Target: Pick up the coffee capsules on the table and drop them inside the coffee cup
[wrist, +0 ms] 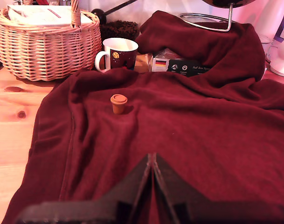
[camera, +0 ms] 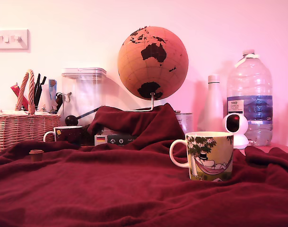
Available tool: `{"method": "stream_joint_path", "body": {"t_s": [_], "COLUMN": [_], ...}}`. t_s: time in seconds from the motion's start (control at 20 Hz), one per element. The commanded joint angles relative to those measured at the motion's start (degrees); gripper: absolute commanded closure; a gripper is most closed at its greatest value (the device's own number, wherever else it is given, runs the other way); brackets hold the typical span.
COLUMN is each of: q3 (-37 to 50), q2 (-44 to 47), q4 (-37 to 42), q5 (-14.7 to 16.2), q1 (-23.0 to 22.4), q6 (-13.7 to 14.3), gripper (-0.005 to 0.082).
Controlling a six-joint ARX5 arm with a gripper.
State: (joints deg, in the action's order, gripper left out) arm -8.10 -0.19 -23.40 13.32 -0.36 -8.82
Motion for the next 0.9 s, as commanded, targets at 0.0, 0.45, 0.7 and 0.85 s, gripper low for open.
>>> {"method": "stream_joint_path", "body": {"t_s": [0.0, 0.45, 0.7, 0.85], "q3": [1.11, 1.11, 1.11, 1.14], "q2": [-0.52, -0.52, -0.52, -0.52], "q4": [5.46, 6.38, 11.72, 11.91], "q5": [0.35, -0.42, -0.96, -2.4], "q1": [-0.07, -0.07, -0.07, -0.07], "q6": [-1.86, -1.84, -2.4, -4.48], "gripper": [0.0793, 0.0793, 0.0742, 0.0447]}}
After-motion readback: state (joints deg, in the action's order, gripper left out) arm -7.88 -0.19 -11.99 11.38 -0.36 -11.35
